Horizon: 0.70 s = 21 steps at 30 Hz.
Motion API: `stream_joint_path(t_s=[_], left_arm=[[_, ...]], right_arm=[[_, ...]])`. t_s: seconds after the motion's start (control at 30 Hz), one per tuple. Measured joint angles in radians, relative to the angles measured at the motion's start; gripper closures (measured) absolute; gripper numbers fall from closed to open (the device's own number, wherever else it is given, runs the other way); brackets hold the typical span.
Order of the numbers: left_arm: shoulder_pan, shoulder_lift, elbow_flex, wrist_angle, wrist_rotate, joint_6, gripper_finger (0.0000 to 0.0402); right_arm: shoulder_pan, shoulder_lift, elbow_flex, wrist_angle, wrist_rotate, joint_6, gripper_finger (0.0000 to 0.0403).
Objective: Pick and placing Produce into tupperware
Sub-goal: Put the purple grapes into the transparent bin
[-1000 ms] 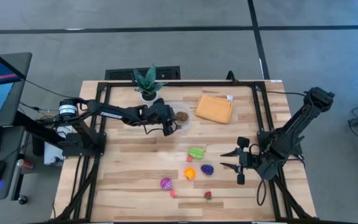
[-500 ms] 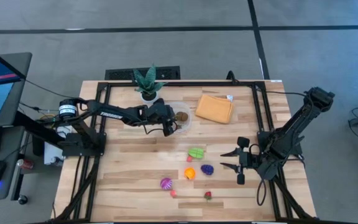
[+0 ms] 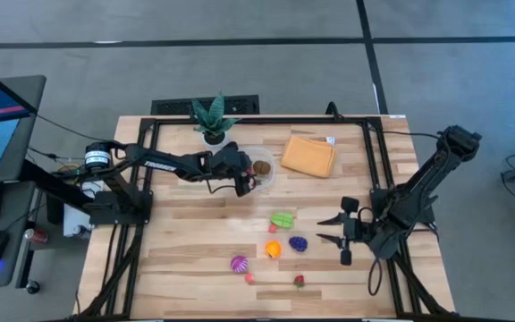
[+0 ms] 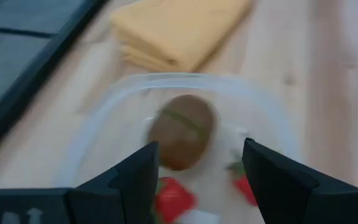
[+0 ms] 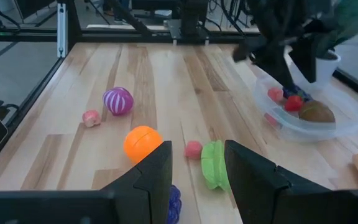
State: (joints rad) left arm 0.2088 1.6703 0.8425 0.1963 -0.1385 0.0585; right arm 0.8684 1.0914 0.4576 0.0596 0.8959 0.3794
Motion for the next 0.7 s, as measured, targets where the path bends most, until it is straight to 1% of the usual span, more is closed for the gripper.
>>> stream_joint_path(t_s=[0.07,0.17,0.27,0.43,0.6,0.7], left_arm=[[-0.009,0.0,0.0,0.0,0.055,0.008,0.018],[-0.029,0.0,0.0,0.0,0.113,0.024,0.018],[-0.053,0.0,0.0,0.0,0.135,0.027,0.018],[-0.097,0.0,0.0,0.0,0.135,0.028,0.018],[-0.142,0.0,0.0,0.0,0.143,0.028,0.018],[-0.165,-0.013,0.0,0.0,0.19,0.028,0.018]], right_arm=[[0.0,0.012,0.0,-0.016,0.0,0.034,0.0234],[0.0,0.037,0.0,-0.077,-0.002,0.13,0.0234],[0.0,0.069,0.0,-0.115,-0.006,0.228,0.0234],[0.002,0.132,0.0,-0.088,-0.029,0.314,0.0231],[0.002,0.213,0.0,-0.055,-0.04,0.409,0.02],[0.002,0.262,0.0,-0.018,-0.045,0.445,0.017]])
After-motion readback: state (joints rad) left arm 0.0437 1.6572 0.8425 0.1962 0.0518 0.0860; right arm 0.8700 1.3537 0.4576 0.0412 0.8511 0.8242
